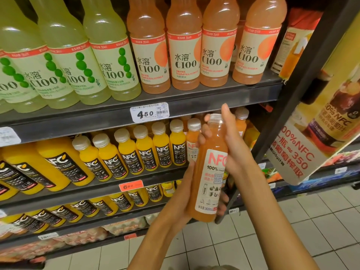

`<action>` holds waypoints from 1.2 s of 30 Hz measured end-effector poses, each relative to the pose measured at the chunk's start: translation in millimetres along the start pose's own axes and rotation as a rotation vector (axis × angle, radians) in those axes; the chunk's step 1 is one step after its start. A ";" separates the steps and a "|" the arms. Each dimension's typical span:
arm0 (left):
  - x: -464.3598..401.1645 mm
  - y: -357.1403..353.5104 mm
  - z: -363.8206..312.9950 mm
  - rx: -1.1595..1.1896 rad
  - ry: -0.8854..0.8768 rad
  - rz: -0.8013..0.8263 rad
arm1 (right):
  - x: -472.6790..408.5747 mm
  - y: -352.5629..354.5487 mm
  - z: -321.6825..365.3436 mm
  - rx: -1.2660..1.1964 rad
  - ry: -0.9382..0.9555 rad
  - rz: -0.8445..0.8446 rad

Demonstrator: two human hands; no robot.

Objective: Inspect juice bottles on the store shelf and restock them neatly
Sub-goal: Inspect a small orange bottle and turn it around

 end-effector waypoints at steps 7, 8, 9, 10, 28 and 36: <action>2.6 0.7 -20.7 -0.294 -0.172 -0.241 | -6.6 22.2 2.2 0.281 0.052 -0.230; 2.3 1.5 -19.1 -0.219 -0.149 -0.236 | -7.1 23.3 0.4 0.280 0.028 -0.222; 2.8 0.7 -17.0 -0.140 -0.117 -0.207 | -7.0 23.9 -1.1 0.267 0.014 -0.214; 3.4 0.0 -13.8 -0.073 -0.087 -0.166 | -7.4 25.5 -3.0 0.238 0.003 -0.209; 17.7 -4.8 -15.5 0.208 0.060 0.125 | -5.0 56.7 -63.5 -0.265 -0.576 -0.406; 10.4 -0.3 -7.4 0.173 0.053 0.049 | -8.1 39.6 -26.9 -0.124 -0.246 -0.242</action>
Point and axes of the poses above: each hand's wrist, its own x-axis away from the middle knuckle, its own y-axis out of the back of the hand, z = x × y, the point moved 6 cm from there along -x, towards the middle knuckle, and after that the axes turned 11 degrees about -z, right-handed, at the moved point
